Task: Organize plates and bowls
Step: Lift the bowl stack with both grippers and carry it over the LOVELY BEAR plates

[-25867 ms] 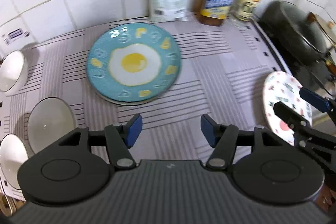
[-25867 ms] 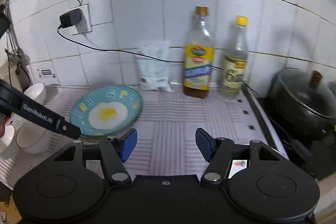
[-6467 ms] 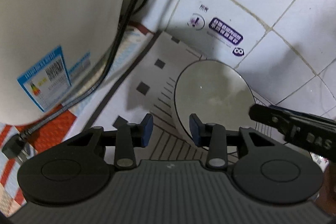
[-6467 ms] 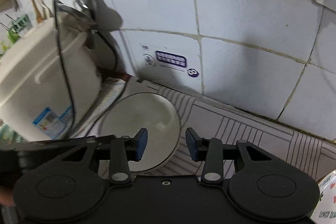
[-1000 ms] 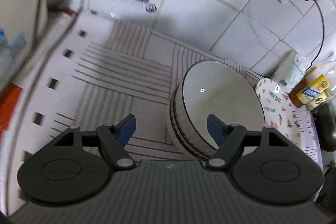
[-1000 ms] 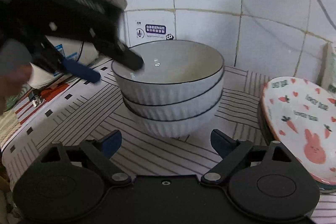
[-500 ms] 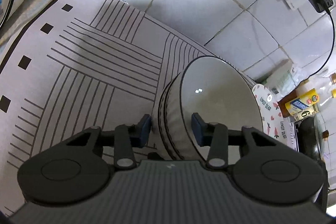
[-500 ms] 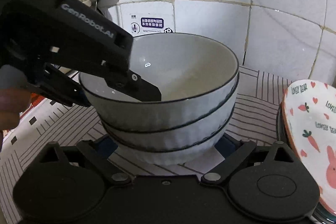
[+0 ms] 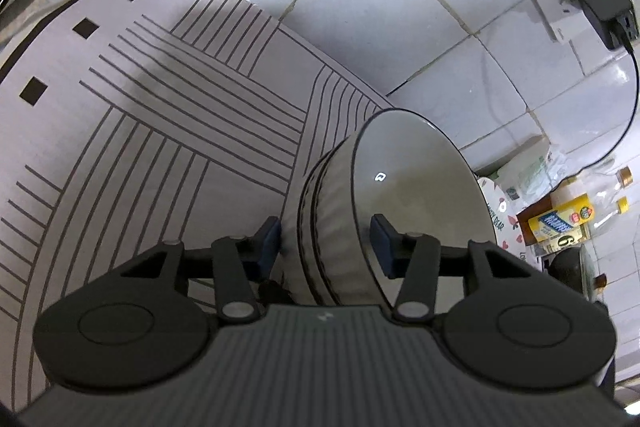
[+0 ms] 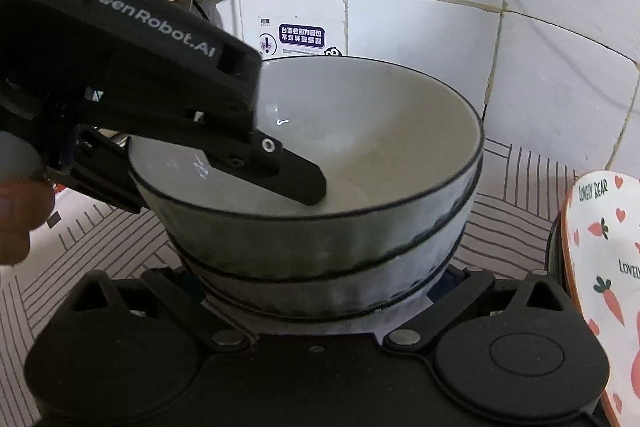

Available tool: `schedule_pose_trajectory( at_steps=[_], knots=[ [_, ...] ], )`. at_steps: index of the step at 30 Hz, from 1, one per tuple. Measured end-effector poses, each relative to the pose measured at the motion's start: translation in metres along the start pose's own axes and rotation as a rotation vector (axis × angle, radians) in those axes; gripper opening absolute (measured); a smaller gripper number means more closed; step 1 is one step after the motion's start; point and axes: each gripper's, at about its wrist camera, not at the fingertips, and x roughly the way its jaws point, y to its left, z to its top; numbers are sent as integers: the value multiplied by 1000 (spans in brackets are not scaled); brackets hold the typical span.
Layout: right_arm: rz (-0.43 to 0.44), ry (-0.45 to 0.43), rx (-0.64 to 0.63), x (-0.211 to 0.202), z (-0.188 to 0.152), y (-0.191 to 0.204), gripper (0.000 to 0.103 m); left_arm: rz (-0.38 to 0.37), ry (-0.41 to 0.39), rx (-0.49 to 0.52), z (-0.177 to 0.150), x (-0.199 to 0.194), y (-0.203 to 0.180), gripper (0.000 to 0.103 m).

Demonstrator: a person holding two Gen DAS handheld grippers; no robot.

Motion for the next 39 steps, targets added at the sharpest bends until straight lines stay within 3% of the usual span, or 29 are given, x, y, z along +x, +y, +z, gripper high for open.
schedule_pose_trajectory(
  at_steps=[10,16,29,39],
  knots=[
    [25,-54,-8,-10,-7,-3,101,23,-41,124,-10,-19,-23,48],
    [27,-111,12,-37,-11,-4,101,13,-33,196,-19,-39,-48,49],
    [-91,-222,41,-115,-24,-16,101,-84,-9,317,-38,-63,-115,50],
    [-188,-237,45,-154,-33,-53,101,-153,25,349,-51,-41,-159,52]
  ],
)
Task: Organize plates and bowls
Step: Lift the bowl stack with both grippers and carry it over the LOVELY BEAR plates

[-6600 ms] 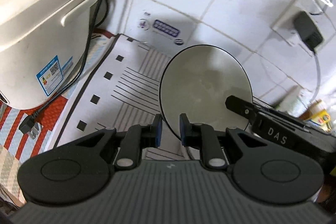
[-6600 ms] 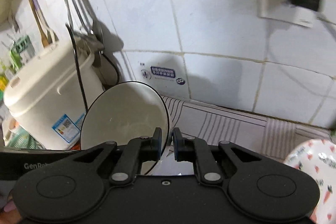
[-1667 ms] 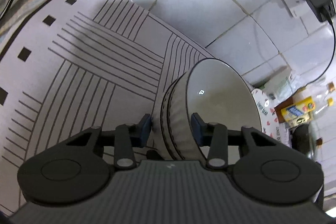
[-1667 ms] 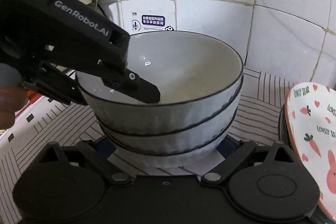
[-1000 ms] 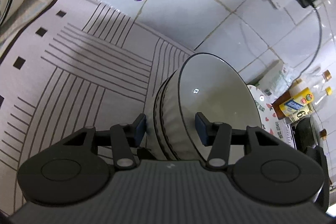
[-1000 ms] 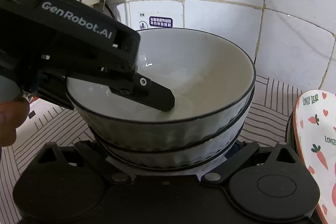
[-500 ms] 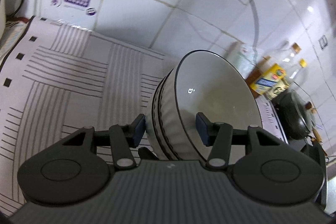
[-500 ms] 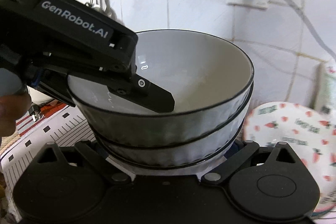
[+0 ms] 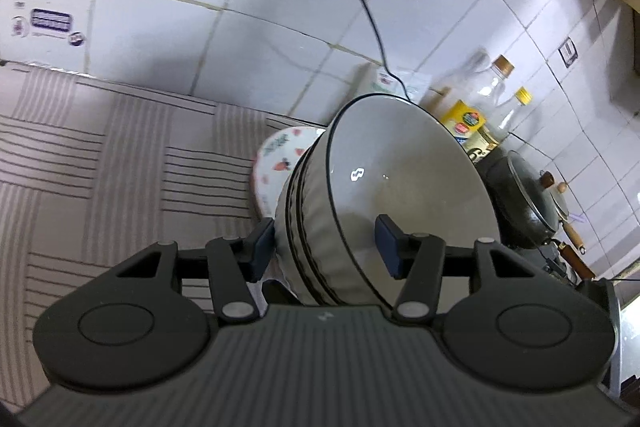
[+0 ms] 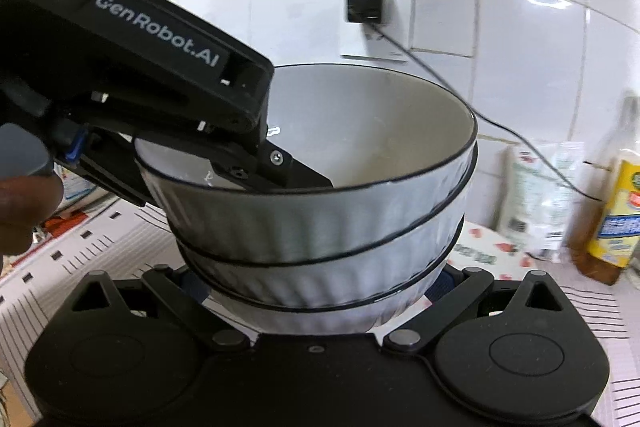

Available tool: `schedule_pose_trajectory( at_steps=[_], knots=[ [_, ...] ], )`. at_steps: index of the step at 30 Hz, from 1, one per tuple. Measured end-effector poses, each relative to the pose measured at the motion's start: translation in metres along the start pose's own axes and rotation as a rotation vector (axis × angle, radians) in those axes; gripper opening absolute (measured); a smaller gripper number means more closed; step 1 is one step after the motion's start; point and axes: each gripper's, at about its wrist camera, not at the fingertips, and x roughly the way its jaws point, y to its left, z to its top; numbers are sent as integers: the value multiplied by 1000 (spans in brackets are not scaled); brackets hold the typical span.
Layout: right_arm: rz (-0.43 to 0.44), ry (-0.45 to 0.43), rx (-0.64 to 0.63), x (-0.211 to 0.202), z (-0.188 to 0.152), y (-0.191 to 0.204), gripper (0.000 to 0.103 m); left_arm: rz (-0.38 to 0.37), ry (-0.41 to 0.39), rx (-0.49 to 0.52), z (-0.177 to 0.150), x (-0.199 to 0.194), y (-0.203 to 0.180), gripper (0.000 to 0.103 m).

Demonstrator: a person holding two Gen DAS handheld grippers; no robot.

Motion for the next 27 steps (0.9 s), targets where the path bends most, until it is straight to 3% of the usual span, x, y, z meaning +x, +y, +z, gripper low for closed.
schedule_pose_trajectory(
  at_steps=[10,27],
  knots=[
    [-40,27,36,-2,-5,-32,101,-7,78,26,13,45,-24,56],
    [-28,125,107,43,-20,-72,101,39,164,-53,18,117,-16,57]
  ],
)
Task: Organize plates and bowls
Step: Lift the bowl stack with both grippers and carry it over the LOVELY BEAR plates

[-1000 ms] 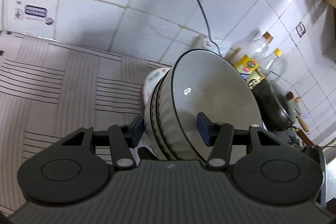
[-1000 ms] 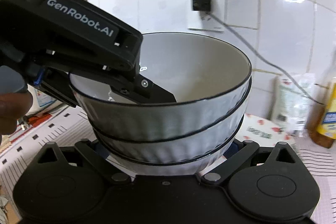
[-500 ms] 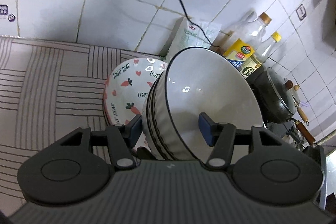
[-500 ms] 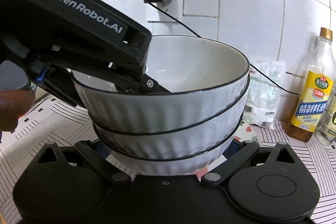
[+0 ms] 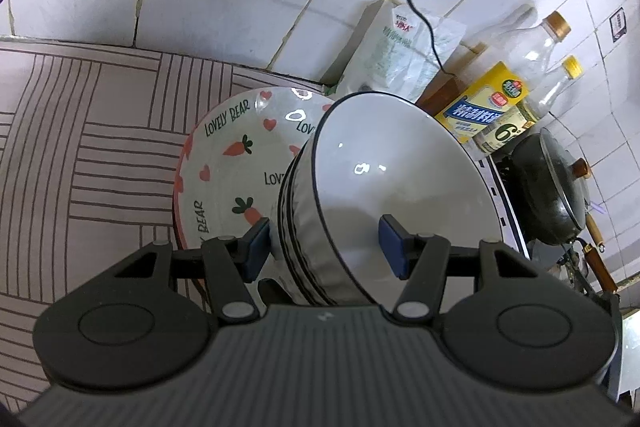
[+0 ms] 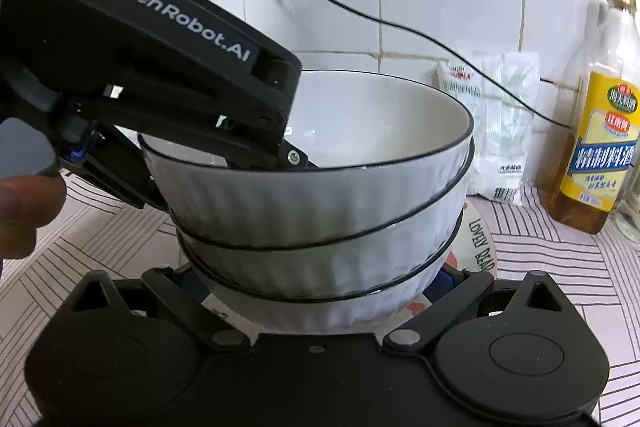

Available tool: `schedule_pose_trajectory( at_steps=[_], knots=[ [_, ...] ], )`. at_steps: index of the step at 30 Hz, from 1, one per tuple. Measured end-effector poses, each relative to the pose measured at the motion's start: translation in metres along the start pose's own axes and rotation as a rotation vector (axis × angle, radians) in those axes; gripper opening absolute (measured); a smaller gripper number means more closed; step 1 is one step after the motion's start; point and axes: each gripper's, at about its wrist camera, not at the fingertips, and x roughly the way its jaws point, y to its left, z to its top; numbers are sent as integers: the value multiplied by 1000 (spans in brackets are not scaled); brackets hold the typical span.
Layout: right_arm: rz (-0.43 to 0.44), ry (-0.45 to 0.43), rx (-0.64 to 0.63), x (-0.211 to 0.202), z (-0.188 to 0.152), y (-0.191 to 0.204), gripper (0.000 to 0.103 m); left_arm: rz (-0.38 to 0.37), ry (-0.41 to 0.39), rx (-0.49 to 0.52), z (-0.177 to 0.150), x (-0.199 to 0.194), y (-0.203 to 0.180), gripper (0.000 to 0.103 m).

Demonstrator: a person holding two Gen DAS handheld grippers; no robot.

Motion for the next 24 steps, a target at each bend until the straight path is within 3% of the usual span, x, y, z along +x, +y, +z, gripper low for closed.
schedule_pose_trajectory(
  at_steps=[16,24],
  knots=[
    [17,46,42,1,2,1,101,34,-9,-8,0,11,-1,57],
    [28,68,37,5,6,-1,101,85,-20,15,0,9,-9,57]
  ],
)
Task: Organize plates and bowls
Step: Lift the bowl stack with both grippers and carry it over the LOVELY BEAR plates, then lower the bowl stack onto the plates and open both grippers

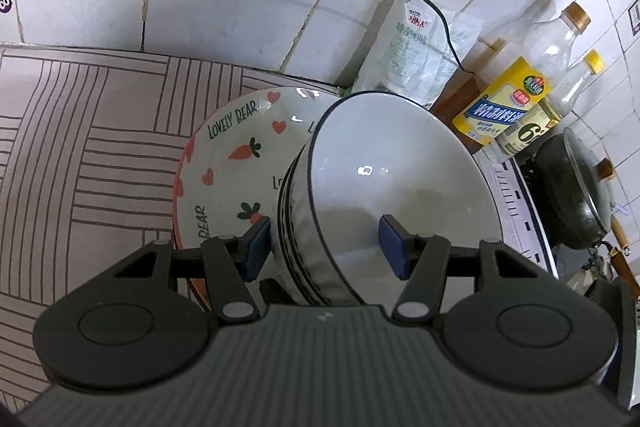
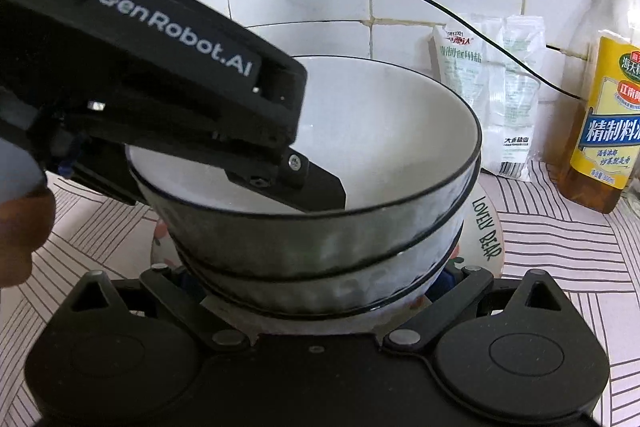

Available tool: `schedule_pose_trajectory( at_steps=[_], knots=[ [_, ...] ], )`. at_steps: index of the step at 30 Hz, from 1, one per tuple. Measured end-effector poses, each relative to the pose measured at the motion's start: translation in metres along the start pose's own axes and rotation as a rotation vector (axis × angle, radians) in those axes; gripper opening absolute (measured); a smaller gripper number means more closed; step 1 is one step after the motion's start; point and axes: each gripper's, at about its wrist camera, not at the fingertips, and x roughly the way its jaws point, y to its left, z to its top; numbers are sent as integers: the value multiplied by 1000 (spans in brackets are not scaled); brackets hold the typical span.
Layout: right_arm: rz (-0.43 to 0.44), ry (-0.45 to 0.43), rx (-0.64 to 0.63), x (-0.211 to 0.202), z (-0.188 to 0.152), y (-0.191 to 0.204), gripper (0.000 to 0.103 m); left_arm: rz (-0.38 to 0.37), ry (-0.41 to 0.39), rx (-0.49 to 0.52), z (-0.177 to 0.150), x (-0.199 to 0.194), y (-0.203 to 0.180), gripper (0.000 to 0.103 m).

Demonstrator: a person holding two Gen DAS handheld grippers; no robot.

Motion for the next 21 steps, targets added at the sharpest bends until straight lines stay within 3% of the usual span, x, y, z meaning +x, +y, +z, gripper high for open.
schedule_pose_trajectory(
  at_steps=[3,6,12,21],
  knots=[
    [-10,5,-5,3,4,-1,100,49,-15,21,-2,-7,-6,56],
    [-70,65,-47,-5,10,9,101,114,-49,50,-7,-23,-13,57],
    [-69,71,-24,-38,18,12,101,149,-117,27,-15,-64,-18,62],
    [-86,76,45,-99,15,7,101,208,-126,53,-36,-123,-37,62]
  ],
)
